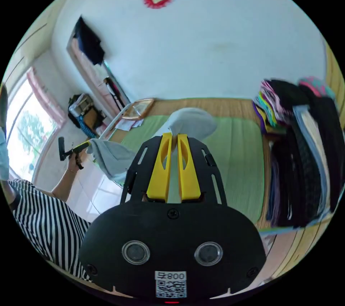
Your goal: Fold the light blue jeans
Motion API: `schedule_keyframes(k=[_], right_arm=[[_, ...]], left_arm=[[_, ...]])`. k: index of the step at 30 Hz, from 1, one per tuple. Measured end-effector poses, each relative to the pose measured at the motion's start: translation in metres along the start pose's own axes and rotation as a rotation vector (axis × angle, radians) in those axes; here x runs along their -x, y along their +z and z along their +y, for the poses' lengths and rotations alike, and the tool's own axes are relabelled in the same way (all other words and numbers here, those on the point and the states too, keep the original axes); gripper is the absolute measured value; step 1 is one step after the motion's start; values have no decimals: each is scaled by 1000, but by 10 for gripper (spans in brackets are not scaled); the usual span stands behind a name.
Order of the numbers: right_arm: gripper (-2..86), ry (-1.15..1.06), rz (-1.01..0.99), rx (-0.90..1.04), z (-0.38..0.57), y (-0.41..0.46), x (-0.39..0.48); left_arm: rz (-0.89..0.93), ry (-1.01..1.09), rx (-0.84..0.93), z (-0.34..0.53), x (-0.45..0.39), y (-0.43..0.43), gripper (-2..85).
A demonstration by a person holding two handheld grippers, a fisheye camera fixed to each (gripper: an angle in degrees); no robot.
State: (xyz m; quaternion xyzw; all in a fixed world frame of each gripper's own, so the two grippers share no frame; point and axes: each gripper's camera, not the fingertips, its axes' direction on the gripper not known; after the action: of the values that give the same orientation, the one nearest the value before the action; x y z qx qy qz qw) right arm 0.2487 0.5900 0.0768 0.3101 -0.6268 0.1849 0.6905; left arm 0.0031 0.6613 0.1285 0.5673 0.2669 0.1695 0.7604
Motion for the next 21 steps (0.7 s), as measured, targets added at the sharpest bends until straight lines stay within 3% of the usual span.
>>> schedule_keyframes(k=[4,6,9,13,21], right_arm=[[24,277,-22,178,87,38,-82],[18,520,-59,277,150,69,-134],[10,724,-102,281,204,75,-171],[16,675,-61,252,199,63,-173],[71,262,133,461,109,142,-129]], left_arm=[[101,-183,200,52,29,33,22],[106,-250,311,74,26,56,23],[107,-287,392,91,10,68,24],[121,-278,394,79,-5,48,27],[70,-248,435,57,-37,22,28]])
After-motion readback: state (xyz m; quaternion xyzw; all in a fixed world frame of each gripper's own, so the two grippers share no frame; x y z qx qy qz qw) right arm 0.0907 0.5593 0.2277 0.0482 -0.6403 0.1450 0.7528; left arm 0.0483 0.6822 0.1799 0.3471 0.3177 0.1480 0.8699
